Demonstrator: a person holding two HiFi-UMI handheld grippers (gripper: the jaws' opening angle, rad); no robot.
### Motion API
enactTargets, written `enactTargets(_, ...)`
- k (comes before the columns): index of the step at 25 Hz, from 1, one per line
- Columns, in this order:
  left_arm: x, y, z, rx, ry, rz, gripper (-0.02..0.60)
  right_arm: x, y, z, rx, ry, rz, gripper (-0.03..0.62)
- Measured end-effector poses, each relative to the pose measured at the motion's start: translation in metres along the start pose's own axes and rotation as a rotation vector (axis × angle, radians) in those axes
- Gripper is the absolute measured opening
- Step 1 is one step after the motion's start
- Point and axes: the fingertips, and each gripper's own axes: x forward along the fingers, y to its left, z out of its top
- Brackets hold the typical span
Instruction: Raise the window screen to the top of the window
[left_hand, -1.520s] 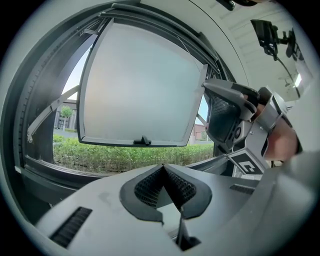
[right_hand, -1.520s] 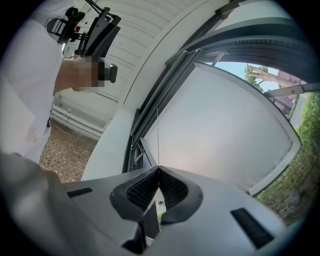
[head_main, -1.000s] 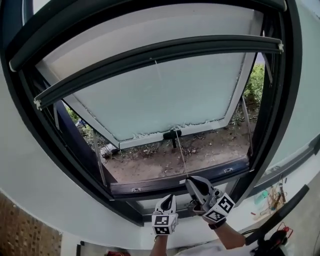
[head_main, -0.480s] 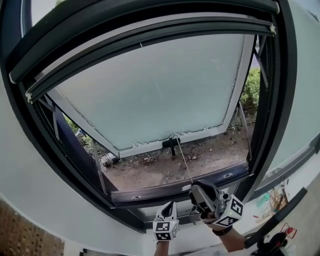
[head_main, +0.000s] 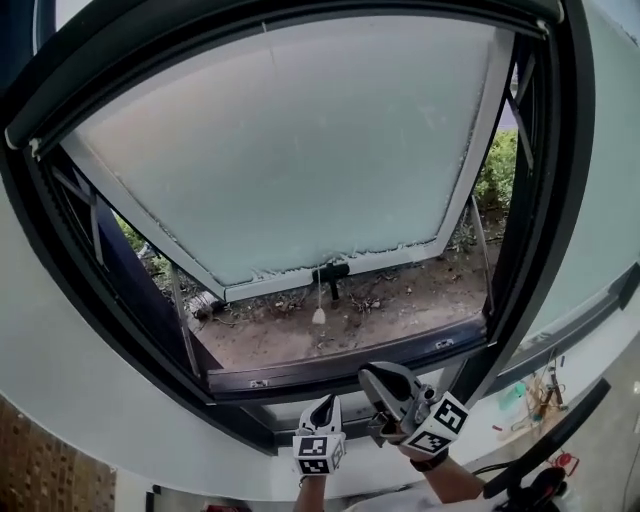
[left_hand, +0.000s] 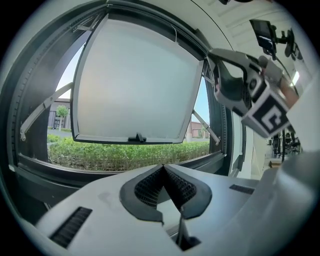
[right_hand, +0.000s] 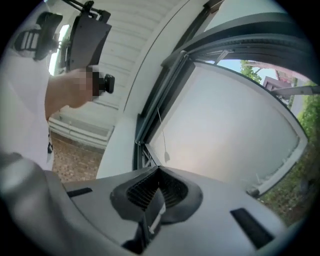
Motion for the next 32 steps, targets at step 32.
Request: enactTargets(32,-0.026,-0.018,0.069,-0.002,-0.197,-0.008,0.003,-0.073,-0.078,-0.129,-0.291,0.497,-0.377,0.002)
